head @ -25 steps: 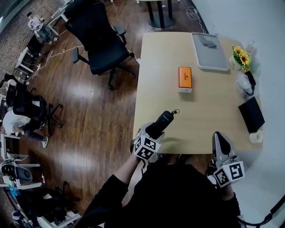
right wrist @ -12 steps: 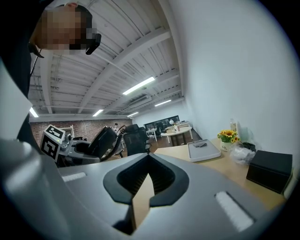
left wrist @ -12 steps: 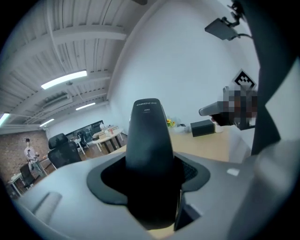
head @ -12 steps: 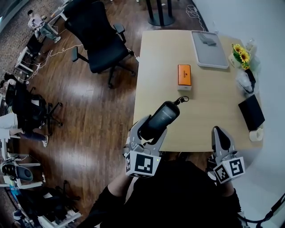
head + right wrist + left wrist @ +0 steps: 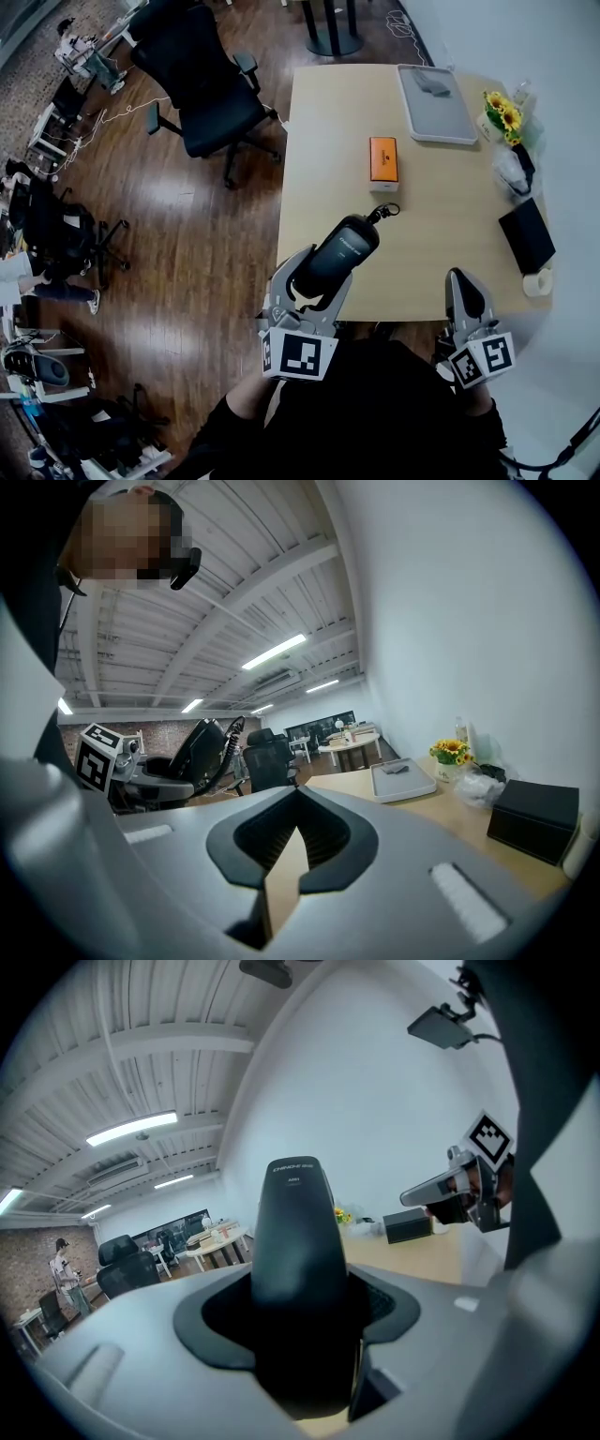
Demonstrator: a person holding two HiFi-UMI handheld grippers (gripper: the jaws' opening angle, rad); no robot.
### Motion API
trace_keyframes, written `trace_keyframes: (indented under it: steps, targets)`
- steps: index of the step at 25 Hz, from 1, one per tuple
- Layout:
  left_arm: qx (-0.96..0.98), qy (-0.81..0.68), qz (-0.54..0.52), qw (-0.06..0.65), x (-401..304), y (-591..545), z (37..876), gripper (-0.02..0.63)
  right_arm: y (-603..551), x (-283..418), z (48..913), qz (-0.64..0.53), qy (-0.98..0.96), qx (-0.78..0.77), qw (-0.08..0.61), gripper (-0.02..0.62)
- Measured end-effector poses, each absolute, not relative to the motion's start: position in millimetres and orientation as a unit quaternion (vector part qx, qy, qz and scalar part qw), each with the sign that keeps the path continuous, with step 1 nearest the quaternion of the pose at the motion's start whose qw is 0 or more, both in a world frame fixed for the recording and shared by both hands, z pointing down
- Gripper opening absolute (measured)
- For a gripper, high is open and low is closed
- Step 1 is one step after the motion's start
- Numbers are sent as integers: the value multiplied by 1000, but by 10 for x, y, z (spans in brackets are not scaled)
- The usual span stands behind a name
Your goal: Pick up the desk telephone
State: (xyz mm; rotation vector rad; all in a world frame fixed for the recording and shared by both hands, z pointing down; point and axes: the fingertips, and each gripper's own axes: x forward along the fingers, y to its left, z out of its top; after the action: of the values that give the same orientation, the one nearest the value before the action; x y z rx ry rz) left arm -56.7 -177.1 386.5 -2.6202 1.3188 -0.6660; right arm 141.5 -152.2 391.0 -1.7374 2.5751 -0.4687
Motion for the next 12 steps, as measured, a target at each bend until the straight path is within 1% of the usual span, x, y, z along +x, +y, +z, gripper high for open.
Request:
trace_keyframes:
  steps: [12]
  targets:
    - [-869, 436, -224, 67, -574, -1765, 3867, 260, -1527, 1401, 3902, -148, 820, -553, 1, 0]
